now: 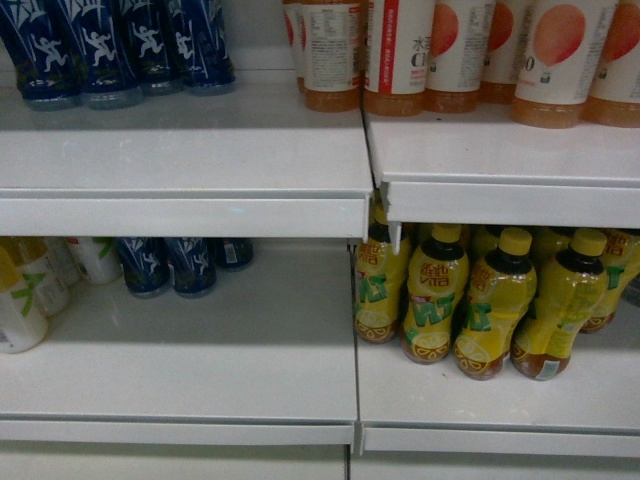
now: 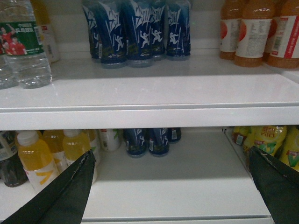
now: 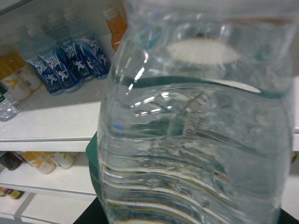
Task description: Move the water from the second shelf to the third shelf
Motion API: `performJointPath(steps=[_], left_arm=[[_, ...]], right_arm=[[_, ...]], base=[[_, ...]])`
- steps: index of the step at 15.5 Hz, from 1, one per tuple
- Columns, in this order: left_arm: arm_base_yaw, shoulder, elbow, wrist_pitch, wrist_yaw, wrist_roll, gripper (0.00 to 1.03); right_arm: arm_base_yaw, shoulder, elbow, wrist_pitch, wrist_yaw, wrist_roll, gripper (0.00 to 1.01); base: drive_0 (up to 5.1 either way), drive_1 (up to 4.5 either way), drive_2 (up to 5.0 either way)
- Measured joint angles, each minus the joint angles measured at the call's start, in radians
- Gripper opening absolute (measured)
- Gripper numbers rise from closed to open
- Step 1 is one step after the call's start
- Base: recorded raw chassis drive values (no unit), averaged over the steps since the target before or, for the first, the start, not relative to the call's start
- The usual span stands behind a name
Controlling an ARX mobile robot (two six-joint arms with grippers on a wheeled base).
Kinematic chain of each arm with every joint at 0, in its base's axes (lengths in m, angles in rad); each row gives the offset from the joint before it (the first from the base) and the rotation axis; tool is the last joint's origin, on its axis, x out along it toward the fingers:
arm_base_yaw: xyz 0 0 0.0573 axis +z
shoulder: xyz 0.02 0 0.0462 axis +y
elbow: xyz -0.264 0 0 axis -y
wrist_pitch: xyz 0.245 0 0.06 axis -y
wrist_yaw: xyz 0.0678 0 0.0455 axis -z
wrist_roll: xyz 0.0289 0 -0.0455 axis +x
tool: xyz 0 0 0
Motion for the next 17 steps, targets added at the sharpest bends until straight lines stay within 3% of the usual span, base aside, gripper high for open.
performJointPath(steps=[17], left_arm=[[0.000,0.000,0.000,0.000,0.000,0.000,0.98]], right_arm=[[0.000,0.000,0.000,0.000,0.000,0.000,0.41]], base=[[-4.3,2.09,2.1]])
